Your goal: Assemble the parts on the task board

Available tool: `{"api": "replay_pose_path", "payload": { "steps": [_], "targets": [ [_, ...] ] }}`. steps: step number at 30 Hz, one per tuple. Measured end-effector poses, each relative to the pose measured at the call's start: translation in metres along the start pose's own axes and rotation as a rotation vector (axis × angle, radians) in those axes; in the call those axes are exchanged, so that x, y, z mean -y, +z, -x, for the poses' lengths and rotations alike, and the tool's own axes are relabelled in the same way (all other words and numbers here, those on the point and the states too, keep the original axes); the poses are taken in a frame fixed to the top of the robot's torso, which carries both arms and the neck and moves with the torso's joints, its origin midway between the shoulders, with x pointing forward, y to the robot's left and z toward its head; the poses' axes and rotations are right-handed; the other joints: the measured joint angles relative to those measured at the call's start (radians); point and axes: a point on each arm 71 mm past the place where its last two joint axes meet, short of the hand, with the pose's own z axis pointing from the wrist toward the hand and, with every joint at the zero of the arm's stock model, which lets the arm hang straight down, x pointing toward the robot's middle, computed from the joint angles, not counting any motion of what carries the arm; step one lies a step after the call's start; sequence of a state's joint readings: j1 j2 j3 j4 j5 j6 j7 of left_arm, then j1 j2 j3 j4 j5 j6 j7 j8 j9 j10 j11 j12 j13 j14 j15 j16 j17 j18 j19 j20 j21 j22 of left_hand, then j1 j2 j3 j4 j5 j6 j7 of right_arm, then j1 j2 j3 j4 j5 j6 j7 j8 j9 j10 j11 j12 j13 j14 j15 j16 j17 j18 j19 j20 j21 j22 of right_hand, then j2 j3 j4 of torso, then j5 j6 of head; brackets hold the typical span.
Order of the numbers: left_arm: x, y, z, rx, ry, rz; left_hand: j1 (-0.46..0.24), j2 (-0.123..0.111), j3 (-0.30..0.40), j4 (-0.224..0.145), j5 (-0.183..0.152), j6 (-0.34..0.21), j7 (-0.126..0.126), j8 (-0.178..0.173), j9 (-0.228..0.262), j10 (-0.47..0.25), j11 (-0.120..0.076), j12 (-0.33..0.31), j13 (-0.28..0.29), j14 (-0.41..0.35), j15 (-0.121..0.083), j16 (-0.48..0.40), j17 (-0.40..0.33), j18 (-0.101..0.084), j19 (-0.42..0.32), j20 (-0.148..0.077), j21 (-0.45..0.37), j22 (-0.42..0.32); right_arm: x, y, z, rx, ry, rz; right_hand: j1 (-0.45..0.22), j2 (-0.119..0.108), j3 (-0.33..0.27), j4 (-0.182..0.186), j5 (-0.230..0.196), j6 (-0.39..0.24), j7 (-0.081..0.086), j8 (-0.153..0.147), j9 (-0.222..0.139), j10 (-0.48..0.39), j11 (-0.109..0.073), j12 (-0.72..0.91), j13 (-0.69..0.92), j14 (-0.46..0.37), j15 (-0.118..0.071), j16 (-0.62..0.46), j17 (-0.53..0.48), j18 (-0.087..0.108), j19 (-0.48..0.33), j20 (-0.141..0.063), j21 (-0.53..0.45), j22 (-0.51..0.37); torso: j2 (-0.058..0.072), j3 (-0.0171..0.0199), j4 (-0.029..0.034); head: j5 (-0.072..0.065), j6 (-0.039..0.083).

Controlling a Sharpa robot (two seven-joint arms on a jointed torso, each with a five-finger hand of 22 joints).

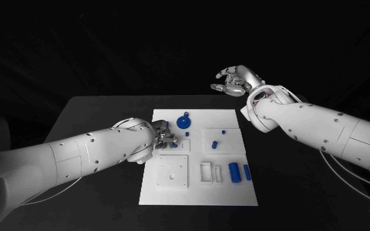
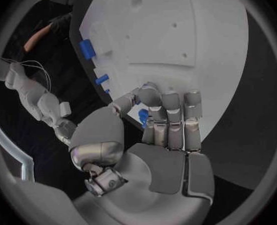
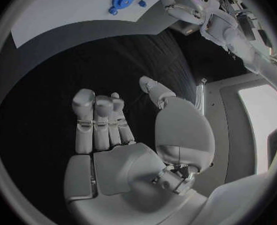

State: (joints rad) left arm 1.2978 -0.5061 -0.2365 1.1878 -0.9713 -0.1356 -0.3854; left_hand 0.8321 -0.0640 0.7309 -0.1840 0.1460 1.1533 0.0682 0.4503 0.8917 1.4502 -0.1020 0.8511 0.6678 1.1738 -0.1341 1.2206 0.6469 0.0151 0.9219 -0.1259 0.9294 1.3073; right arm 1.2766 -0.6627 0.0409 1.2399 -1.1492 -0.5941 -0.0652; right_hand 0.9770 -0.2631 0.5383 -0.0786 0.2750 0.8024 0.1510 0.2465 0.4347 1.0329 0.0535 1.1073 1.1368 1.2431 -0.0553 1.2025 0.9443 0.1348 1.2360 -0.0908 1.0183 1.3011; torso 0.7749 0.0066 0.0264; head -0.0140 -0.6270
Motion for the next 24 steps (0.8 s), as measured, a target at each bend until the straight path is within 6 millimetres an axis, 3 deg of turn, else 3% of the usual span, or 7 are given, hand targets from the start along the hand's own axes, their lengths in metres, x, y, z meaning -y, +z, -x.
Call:
{"api": "replay_pose_path", "payload": {
  "steps": [4,7,12,16,24],
  "targets": [
    [0.0003,0.0,-0.0004,0.001,0.004,-0.002,0.001,-0.001,0.0,0.0,-0.002,0.0,0.0,0.003,0.0,0.0,0.0,0.004,-0.001,0.0,0.0,0.0,-0.002,0.0,0.0,0.0,0.0,0.0,0.0,0.0,-0.0001,0.0,0.0,0.0,0.0,0.0,0.0,0.0,0.004,0.0,0.0,0.0,0.0,0.0,0.0,0.0,-0.001,0.0,0.0,0.0,0.0,0.0,0.0,0.0,0.0,0.0,0.0,0.0,0.0009,0.0,-0.001],
    [0.0004,0.0001,-0.0006,0.001,0.006,-0.002,0.01,-0.01,-0.003,0.009,-0.049,0.003,-0.002,0.006,-0.003,0.0,0.0,0.009,-0.005,0.0,0.0,0.007,-0.007,0.0,0.0,0.0,0.0,0.0,0.0,0.0,-0.0001,0.0,0.0,0.0,0.0,0.0,-0.003,0.003,0.004,0.0,0.0,0.0,0.0,0.0,0.0,0.0,-0.001,0.0,0.0,0.0,0.0,0.0,0.0,0.0,0.0,0.001,0.0,0.0,0.0011,0.0,-0.001],
    [0.0,0.0002,-0.0008,0.002,0.007,-0.002,0.0,-0.024,-0.007,0.021,-0.068,0.02,-0.019,0.01,-0.004,0.0,0.0,0.009,-0.007,0.0,0.0,0.007,-0.009,0.0,0.0,0.0,0.0,0.0,-0.0001,0.0001,-0.0003,0.0,0.001,0.0,0.0,0.0,-0.003,0.003,0.004,-0.001,0.0,0.0,0.0,0.0,0.0,0.0,-0.001,0.0,0.0,0.0,0.0,0.0,0.0,0.0,0.0,0.001,0.0,0.0,0.0012,0.001,-0.001],
    [-0.0002,0.0003,-0.0009,0.002,0.008,-0.001,-0.015,-0.061,-0.008,0.053,-0.068,0.033,-0.033,0.011,-0.008,0.0,0.0,0.01,-0.012,-0.004,-0.004,0.007,-0.014,0.0,0.0,0.0,0.0,0.0,0.0002,0.0,-0.0001,0.0,0.001,-0.001,0.0,0.0,-0.003,0.003,0.004,-0.001,0.0,0.0,0.0,0.0,0.0,0.0,-0.001,0.0,0.0,0.0,0.0,0.0,0.0,0.0,0.0,0.001,-0.001,0.0001,0.0012,0.001,-0.002],
    [-0.0003,0.0004,-0.001,0.003,0.008,-0.001,-0.031,-0.114,-0.005,0.106,-0.089,0.035,-0.034,0.02,-0.011,-0.004,0.004,0.012,-0.019,-0.004,-0.004,0.011,-0.021,0.0,0.001,0.0,0.004,0.001,0.0002,0.0,-0.0006,-0.001,0.001,-0.001,0.0,0.0,-0.003,0.003,0.004,-0.002,0.0,0.0,0.001,0.0,0.0,0.0,-0.002,0.0,0.0,0.0,0.0,0.0,0.0,0.0,0.0,0.001,-0.001,0.0005,0.0012,0.002,-0.001]
  ]
}}
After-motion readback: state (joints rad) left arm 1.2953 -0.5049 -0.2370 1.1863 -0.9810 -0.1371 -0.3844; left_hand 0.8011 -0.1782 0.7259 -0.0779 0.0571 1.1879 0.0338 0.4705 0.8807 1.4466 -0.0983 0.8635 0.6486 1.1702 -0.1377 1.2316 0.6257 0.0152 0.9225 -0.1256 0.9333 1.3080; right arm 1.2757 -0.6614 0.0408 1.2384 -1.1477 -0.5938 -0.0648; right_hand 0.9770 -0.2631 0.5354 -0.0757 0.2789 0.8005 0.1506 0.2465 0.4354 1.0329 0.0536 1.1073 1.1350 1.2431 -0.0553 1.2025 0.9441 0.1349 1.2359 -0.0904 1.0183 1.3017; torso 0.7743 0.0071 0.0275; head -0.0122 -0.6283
